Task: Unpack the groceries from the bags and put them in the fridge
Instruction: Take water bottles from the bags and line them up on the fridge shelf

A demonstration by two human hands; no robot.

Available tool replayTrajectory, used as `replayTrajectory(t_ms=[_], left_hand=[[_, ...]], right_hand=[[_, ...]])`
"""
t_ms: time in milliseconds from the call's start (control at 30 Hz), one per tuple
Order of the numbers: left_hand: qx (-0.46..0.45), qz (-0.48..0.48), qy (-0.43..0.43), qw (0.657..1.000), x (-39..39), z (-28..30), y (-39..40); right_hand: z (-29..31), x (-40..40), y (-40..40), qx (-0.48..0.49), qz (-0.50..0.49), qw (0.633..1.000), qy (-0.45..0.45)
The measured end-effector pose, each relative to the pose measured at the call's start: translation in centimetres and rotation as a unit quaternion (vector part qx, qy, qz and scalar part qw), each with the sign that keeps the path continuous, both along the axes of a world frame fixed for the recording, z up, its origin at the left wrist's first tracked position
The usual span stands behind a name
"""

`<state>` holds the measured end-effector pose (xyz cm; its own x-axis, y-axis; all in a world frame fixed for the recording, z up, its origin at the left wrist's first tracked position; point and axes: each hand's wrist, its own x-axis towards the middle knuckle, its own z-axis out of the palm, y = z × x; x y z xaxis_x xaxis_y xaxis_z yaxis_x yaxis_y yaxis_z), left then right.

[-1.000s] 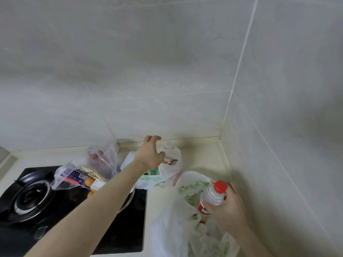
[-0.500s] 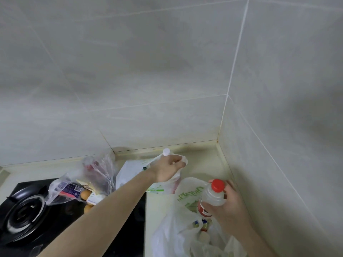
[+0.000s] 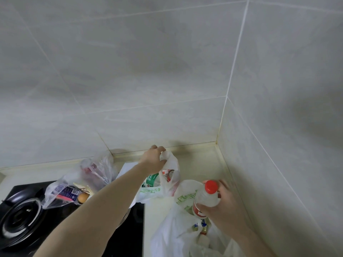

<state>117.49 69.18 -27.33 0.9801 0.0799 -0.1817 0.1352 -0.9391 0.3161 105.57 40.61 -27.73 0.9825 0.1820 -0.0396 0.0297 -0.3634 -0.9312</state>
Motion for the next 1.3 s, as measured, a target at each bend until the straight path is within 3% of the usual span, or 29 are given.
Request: replayTrajectory(t_ms=[200, 333, 767, 1300], left_hand=[[0.053, -0.021, -0.005, 0.998, 1.4, 0.3, -1.5], [0.036, -0.008, -0.019, 0.999, 0.9, 0.3, -0.9], [-0.019, -0.009, -0.191, 0.981, -2.7, 9.2, 1.1], [-0.091, 0.050, -0.320, 0.942, -17.2, 16.1, 1.4]], right_hand=[[0.4, 0.3, -0.1, -0.015, 0.000, 1.000, -0.021], [0.3, 0.4, -0.6, -0.009, -0.006, 1.000, -0.015], [1.8, -0.1, -0.6, -0.004, 0.007, 0.998, -0.061], [6.2, -2.5, 1.6, 0.013, 0.060, 0.991, -0.122]])
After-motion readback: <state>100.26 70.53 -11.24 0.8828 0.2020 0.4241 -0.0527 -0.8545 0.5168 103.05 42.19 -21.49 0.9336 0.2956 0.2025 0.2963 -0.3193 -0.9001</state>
